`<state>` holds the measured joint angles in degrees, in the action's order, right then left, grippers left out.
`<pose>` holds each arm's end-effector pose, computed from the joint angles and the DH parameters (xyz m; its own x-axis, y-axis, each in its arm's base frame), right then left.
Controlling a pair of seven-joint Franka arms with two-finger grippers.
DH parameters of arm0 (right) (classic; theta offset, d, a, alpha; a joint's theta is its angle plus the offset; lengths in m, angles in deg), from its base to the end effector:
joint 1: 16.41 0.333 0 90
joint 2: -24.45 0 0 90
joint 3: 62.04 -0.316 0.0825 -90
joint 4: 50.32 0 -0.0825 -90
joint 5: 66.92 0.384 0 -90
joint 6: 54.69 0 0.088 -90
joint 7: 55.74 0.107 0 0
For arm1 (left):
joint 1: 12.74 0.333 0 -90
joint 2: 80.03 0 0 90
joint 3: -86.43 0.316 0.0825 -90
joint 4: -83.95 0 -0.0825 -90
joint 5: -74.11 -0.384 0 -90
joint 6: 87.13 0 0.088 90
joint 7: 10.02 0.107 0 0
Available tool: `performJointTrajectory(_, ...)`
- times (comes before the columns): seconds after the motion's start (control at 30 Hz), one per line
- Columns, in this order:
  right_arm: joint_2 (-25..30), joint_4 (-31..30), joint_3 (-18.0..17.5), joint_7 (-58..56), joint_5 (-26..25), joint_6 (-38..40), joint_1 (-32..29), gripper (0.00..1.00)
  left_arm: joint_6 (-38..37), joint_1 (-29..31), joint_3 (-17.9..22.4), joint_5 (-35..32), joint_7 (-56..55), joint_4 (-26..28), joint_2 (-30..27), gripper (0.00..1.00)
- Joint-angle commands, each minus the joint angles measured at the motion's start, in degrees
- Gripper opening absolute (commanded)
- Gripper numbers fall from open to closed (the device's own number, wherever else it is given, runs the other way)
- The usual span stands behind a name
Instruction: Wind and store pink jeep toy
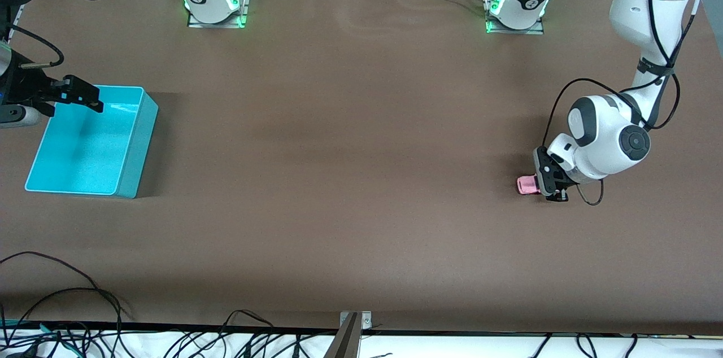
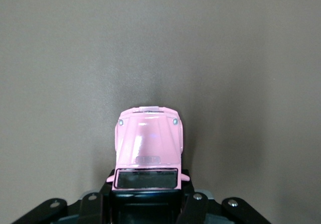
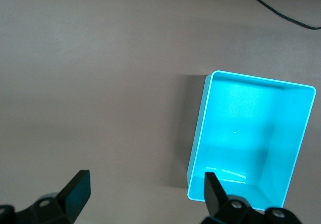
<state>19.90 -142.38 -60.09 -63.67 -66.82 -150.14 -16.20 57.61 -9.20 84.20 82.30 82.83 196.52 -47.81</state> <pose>0.5838 -0.0169 0.5705 0.9940 0.1077 -0.0201 0.1077 -0.9942 -0.0018 0.6148 0.0161 0.1833 0.0954 -0.9901 0.1030 -0.9954 -0.0957 0.0026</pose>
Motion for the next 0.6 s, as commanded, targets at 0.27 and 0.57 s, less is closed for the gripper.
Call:
performJointTrajectory(0.27, -0.6, 1.6, -0.1, 0.5, -0.9, 0.4, 0.0, 1.00, -1.8, 0.1, -0.7, 1.4, 2.9, 0.1, -0.8, 0.07)
performJointTrajectory(0.57, -0.6, 1.6, -0.1, 0.5, -0.9, 0.4, 0.0, 1.00, -1.8, 0.0, -1.2, 1.7, 8.0, 0.0, -0.6, 0.06)
